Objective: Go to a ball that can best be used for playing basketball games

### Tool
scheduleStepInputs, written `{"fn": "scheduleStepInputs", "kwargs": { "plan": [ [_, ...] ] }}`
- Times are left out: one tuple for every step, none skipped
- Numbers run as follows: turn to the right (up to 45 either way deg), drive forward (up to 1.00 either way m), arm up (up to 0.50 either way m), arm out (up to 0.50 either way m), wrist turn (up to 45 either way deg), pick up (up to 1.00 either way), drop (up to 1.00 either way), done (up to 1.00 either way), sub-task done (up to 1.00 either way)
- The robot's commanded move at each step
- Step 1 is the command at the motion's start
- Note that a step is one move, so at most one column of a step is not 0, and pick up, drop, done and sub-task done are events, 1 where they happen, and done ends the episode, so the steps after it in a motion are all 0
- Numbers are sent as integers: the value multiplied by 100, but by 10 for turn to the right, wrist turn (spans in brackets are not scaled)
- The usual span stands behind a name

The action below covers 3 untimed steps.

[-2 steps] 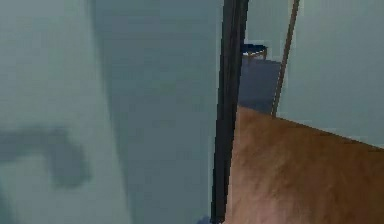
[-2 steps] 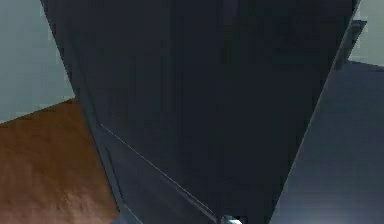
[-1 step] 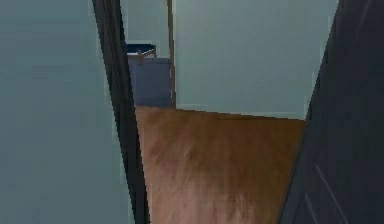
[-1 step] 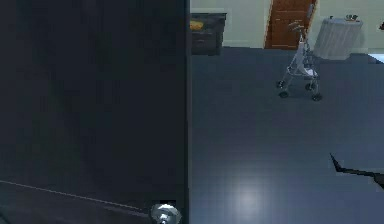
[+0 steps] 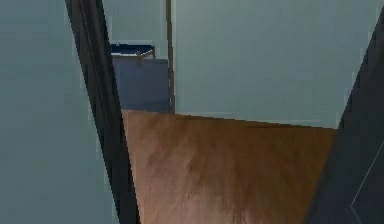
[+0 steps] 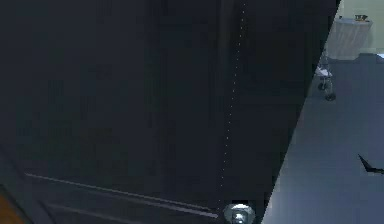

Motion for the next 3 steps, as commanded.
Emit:
{"fn": "scheduleStepInputs", "kwargs": {
  "plan": [
    [-450,0,0,0,0,0,0,0,0],
    [-330,0,0,0,0,0,0,0,0],
    [0,5,0,0,0,0,0,0,0]
  ]
}}
